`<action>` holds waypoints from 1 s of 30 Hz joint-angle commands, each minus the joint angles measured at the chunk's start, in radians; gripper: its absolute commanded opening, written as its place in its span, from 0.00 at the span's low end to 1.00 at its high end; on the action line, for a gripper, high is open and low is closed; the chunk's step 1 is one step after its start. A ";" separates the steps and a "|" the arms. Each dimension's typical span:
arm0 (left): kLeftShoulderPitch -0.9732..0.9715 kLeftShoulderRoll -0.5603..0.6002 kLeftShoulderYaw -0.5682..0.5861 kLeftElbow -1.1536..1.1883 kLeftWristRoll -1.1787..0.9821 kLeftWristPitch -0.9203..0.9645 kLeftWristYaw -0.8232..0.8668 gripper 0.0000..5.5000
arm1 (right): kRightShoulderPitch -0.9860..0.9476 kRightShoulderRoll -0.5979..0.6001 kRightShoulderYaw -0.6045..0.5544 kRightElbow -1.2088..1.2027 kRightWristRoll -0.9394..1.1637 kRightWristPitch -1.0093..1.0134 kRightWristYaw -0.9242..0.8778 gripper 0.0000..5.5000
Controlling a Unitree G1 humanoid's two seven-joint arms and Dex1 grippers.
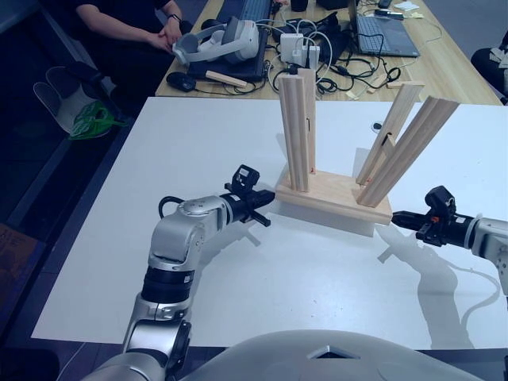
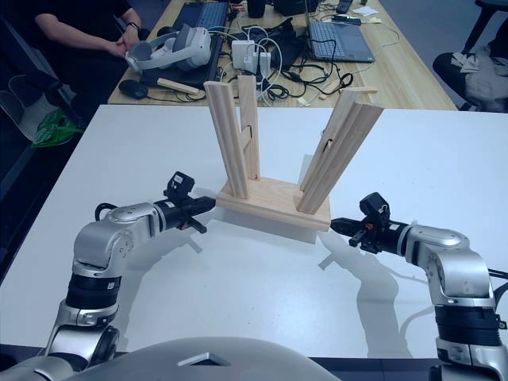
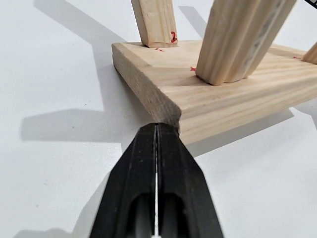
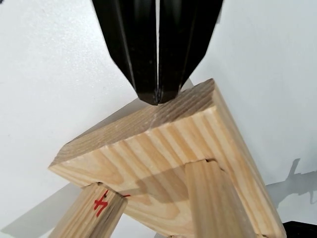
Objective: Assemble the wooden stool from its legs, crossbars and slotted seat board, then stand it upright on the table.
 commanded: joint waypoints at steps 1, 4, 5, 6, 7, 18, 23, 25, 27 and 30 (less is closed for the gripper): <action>-0.028 -0.087 -0.066 -0.064 -0.182 0.011 -0.145 0.00 | -0.064 0.075 0.038 -0.100 0.146 -0.007 0.075 0.00; -0.039 -0.114 -0.031 -0.069 -0.219 0.034 -0.133 0.00 | -0.073 0.086 0.027 -0.115 0.167 0.021 0.065 0.00; -0.041 -0.115 -0.027 -0.069 -0.225 0.037 -0.131 0.00 | -0.075 0.087 0.025 -0.117 0.170 0.026 0.064 0.00; -0.042 -0.115 -0.024 -0.070 -0.230 0.039 -0.130 0.00 | -0.076 0.090 0.022 -0.119 0.176 0.032 0.064 0.00; -0.043 -0.116 -0.022 -0.070 -0.234 0.040 -0.130 0.00 | -0.077 0.093 0.019 -0.121 0.179 0.036 0.065 0.00; -0.056 -0.136 0.016 -0.072 -0.282 0.052 -0.129 0.00 | -0.077 0.116 -0.014 -0.109 0.205 0.050 0.073 0.00; -0.056 -0.148 0.027 -0.085 -0.305 0.056 -0.129 0.00 | -0.078 0.125 -0.023 -0.109 0.213 0.056 0.072 0.00; -0.063 -0.160 0.043 -0.091 -0.330 0.058 -0.124 0.00 | -0.085 0.134 -0.032 -0.109 0.222 0.064 0.069 0.00; -0.068 -0.162 0.048 -0.094 -0.340 0.059 -0.124 0.00 | -0.090 0.140 -0.035 -0.107 0.223 0.068 0.069 0.00; -0.069 -0.161 0.048 -0.098 -0.353 0.059 -0.122 0.00 | -0.098 0.148 -0.038 -0.106 0.227 0.073 0.069 0.00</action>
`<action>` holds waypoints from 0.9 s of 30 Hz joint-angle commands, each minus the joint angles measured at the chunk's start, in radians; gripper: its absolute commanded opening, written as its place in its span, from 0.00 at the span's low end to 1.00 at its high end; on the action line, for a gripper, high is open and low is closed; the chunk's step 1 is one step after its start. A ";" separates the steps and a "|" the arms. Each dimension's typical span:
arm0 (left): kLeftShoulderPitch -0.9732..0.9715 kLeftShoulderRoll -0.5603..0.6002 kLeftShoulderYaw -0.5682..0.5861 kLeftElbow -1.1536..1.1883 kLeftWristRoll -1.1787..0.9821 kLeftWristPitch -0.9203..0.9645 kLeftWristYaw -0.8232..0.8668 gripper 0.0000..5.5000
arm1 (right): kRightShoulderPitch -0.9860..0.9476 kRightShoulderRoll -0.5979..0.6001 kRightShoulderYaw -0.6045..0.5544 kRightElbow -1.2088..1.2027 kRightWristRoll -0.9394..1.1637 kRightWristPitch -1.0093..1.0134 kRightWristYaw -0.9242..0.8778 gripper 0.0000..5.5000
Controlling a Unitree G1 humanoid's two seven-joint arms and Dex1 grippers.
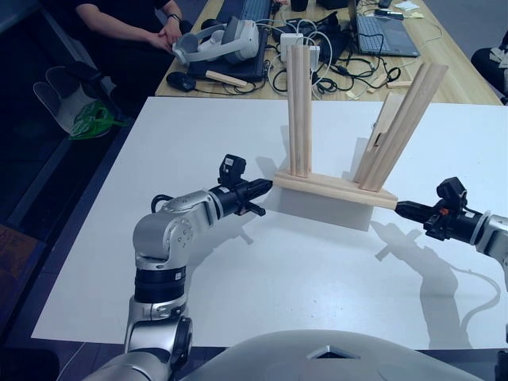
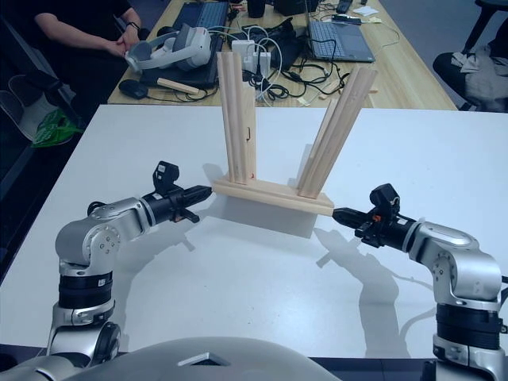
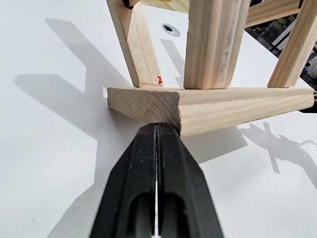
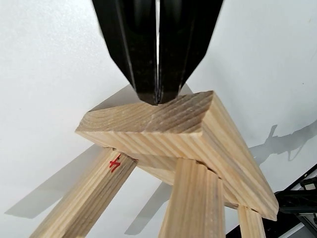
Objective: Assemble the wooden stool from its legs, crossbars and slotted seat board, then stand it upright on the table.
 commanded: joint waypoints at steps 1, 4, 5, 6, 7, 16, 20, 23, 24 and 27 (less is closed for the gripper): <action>-0.063 -0.137 -0.106 -0.076 -0.196 0.025 -0.121 0.00 | -0.085 0.091 0.072 -0.072 0.156 0.008 0.070 0.00; -0.061 -0.137 -0.107 -0.075 -0.199 0.022 -0.122 0.00 | -0.089 0.094 0.068 -0.071 0.160 0.012 0.068 0.00; -0.060 -0.138 -0.105 -0.075 -0.202 0.021 -0.123 0.00 | -0.092 0.096 0.067 -0.071 0.163 0.015 0.067 0.00; -0.060 -0.140 -0.103 -0.076 -0.204 0.019 -0.123 0.00 | -0.095 0.101 0.062 -0.070 0.169 0.019 0.065 0.00; -0.061 -0.142 -0.101 -0.077 -0.207 0.019 -0.124 0.00 | -0.100 0.103 0.057 -0.071 0.174 0.024 0.062 0.00; -0.070 -0.156 -0.085 -0.087 -0.227 0.030 -0.123 0.00 | -0.113 0.119 0.036 -0.083 0.191 0.052 0.044 0.00; -0.073 -0.157 -0.087 -0.089 -0.235 0.030 -0.118 0.00 | -0.119 0.124 0.030 -0.084 0.194 0.059 0.036 0.00; -0.073 -0.155 -0.088 -0.087 -0.237 0.031 -0.120 0.00 | -0.120 0.128 0.026 -0.089 0.201 0.068 0.031 0.00; -0.072 -0.154 -0.088 -0.088 -0.238 0.031 -0.122 0.00 | -0.120 0.128 0.024 -0.090 0.202 0.071 0.031 0.00; -0.071 -0.151 -0.090 -0.089 -0.239 0.031 -0.125 0.00 | -0.119 0.128 0.025 -0.092 0.200 0.072 0.031 0.00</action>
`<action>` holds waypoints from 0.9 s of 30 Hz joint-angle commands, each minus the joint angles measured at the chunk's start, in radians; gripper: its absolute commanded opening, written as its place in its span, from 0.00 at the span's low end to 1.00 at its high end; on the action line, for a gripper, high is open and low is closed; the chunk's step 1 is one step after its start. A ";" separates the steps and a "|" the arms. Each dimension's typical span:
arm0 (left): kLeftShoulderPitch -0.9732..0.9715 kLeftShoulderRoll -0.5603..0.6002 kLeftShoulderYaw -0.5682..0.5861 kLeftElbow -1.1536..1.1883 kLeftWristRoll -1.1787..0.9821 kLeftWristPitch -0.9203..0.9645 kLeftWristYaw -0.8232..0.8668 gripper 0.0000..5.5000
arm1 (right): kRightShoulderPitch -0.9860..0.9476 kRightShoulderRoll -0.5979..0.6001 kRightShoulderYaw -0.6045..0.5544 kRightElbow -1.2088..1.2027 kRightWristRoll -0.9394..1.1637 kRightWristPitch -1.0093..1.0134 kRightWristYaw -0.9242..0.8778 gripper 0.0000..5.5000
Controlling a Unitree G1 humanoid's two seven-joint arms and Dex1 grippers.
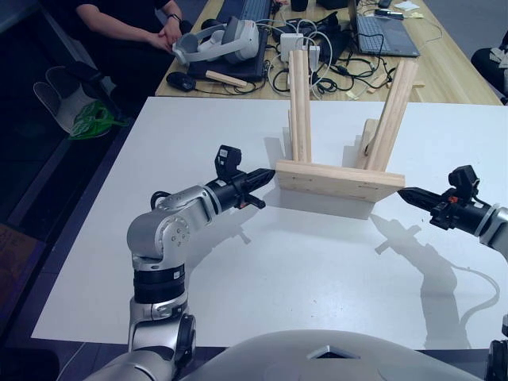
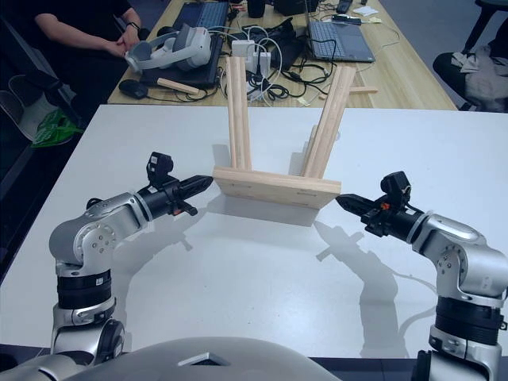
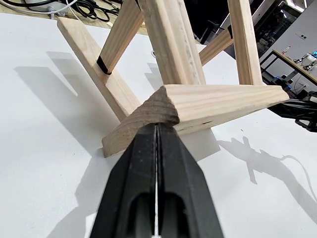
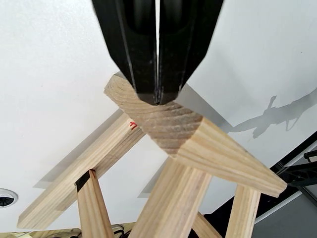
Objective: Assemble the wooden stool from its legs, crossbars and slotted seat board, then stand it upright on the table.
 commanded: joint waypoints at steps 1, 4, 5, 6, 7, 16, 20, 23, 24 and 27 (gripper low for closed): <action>-0.060 -0.121 -0.133 -0.055 -0.192 0.041 -0.127 0.00 | -0.072 0.089 0.103 -0.091 0.162 0.020 0.076 0.00; -0.058 -0.116 -0.136 -0.055 -0.196 0.041 -0.126 0.00 | -0.072 0.090 0.103 -0.091 0.161 0.019 0.075 0.00; -0.058 -0.115 -0.136 -0.054 -0.199 0.040 -0.125 0.00 | -0.072 0.091 0.103 -0.091 0.162 0.020 0.074 0.00; -0.058 -0.115 -0.136 -0.054 -0.201 0.040 -0.125 0.00 | -0.072 0.092 0.102 -0.092 0.163 0.021 0.072 0.00; -0.058 -0.114 -0.137 -0.054 -0.202 0.039 -0.125 0.00 | -0.072 0.092 0.102 -0.092 0.163 0.021 0.071 0.00; -0.042 -0.087 -0.156 -0.033 -0.145 0.011 -0.101 0.00 | -0.051 0.077 0.100 -0.073 0.134 -0.006 0.071 0.00; -0.020 -0.072 -0.142 -0.027 -0.091 -0.038 -0.058 0.00 | -0.009 0.048 0.073 -0.054 0.114 -0.027 0.077 0.00; -0.003 -0.066 -0.117 -0.031 -0.066 -0.074 -0.020 0.00 | 0.034 0.018 0.040 -0.031 0.104 -0.051 0.080 0.00; 0.002 -0.058 -0.108 -0.032 -0.058 -0.086 -0.008 0.00 | 0.048 0.012 0.028 -0.024 0.105 -0.061 0.075 0.00; 0.021 -0.040 -0.085 -0.023 -0.028 -0.120 0.031 0.00 | 0.067 0.002 0.011 0.002 0.095 -0.096 0.055 0.00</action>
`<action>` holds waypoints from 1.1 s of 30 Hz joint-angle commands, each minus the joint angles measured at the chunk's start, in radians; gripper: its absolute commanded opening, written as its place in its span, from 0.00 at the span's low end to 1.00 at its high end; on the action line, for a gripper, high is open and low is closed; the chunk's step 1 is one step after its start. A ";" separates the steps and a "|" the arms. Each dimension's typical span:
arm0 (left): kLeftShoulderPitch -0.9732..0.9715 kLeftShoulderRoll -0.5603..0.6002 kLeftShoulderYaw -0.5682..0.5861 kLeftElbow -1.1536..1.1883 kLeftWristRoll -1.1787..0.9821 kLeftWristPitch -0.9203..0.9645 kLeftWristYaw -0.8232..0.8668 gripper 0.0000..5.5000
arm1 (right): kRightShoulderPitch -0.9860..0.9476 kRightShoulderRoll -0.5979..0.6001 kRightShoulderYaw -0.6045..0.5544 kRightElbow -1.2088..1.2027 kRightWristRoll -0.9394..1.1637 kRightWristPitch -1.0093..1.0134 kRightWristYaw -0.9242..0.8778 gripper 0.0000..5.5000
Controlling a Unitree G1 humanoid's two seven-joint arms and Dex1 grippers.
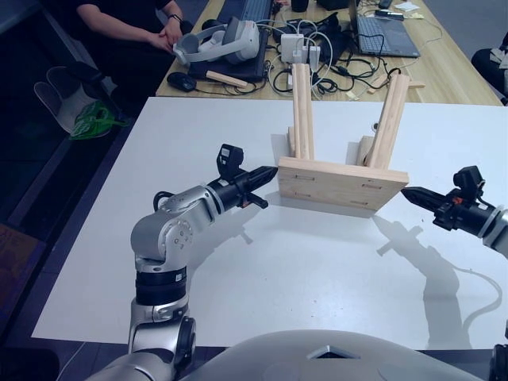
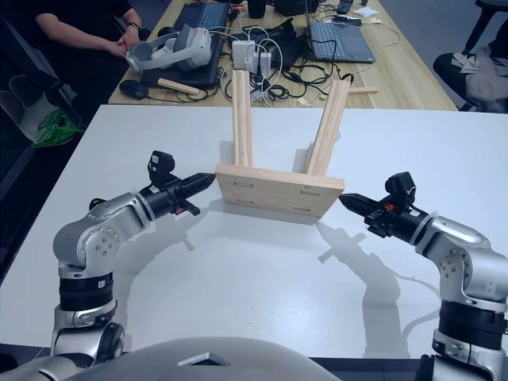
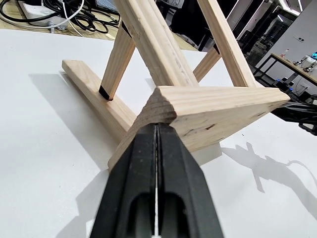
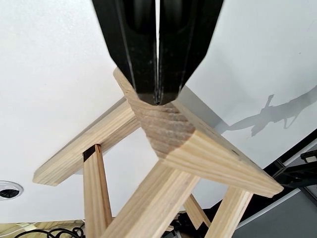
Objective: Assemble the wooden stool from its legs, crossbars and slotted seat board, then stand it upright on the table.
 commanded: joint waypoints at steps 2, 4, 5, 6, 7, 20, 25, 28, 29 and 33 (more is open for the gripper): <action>0.007 -0.037 -0.046 -0.008 -0.007 -0.044 0.028 0.00 | 0.007 0.019 0.039 0.025 0.031 -0.059 0.024 0.00; 0.006 -0.048 -0.044 0.005 0.009 -0.061 0.065 0.00 | -0.001 0.020 0.055 0.051 0.004 -0.095 0.003 0.00; 0.006 -0.056 -0.041 0.012 0.020 -0.071 0.089 0.00 | -0.005 0.018 0.064 0.065 -0.009 -0.112 -0.006 0.00; 0.005 -0.064 -0.037 0.018 0.029 -0.080 0.111 0.00 | -0.007 0.016 0.070 0.078 -0.020 -0.130 -0.016 0.00; 0.006 -0.071 -0.035 0.023 0.047 -0.100 0.140 0.00 | -0.010 0.013 0.076 0.096 -0.034 -0.148 -0.028 0.00; -0.017 -0.091 -0.200 0.146 0.252 -0.115 0.311 0.00 | -0.079 -0.031 0.223 0.297 -0.262 -0.300 -0.158 0.00; -0.143 -0.132 -0.261 0.356 0.353 -0.118 0.377 0.00 | -0.162 -0.045 0.306 0.368 -0.344 -0.334 -0.159 0.00; -0.177 -0.159 -0.260 0.449 0.382 -0.139 0.394 0.00 | -0.185 -0.047 0.327 0.390 -0.361 -0.343 -0.152 0.00; -0.179 -0.169 -0.262 0.465 0.386 -0.142 0.394 0.00 | -0.187 -0.043 0.327 0.393 -0.362 -0.345 -0.153 0.00; -0.190 -0.216 -0.255 0.513 0.379 -0.142 0.384 0.00 | -0.189 -0.030 0.337 0.397 -0.365 -0.350 -0.154 0.00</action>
